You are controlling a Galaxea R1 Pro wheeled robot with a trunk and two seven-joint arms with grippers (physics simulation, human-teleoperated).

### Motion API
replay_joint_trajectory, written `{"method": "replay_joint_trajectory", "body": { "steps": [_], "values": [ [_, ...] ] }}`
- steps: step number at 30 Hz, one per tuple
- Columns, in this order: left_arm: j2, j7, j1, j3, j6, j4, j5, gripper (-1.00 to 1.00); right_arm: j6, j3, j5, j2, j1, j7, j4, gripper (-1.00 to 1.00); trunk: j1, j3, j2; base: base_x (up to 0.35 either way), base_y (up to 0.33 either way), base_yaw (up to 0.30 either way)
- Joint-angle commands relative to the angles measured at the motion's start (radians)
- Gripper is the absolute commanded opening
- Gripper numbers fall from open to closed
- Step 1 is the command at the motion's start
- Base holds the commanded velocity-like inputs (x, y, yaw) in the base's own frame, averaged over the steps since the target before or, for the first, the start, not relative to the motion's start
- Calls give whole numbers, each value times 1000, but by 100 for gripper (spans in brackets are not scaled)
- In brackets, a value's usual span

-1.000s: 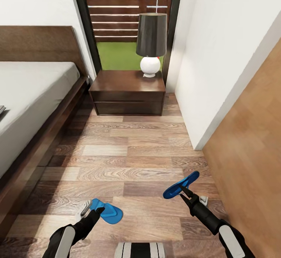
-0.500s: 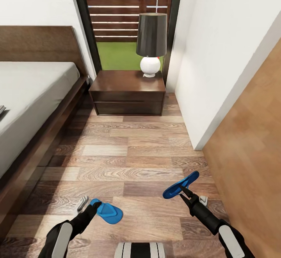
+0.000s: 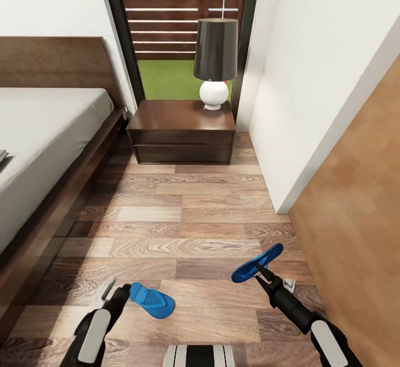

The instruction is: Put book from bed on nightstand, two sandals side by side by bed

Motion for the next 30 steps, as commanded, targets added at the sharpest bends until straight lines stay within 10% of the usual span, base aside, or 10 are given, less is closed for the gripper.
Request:
{"method": "replay_joint_trajectory", "body": {
  "steps": [1,9,16,20,30],
  "values": [
    [-1,21,-3,-4,3,-4,9,100,8,-1,-6,0,0,-1,0,-100,0,-1,0,0,0,0],
    [-14,130,-10,-76,9,-94,29,100,6,-2,-5,2,0,-2,0,-100,0,-1,0,0,0,0],
    [-11,181,-10,-283,51,-110,234,100,6,-2,-5,3,0,-2,0,-100,0,-1,0,0,0,0],
    [-8,194,-10,-308,58,-109,296,100,6,-2,-5,2,0,-2,0,-100,0,-1,0,0,0,0],
    [-6,198,-10,-311,59,-103,313,100,6,-3,-5,2,0,-2,0,-100,0,-1,0,0,0,0]
  ]
}}
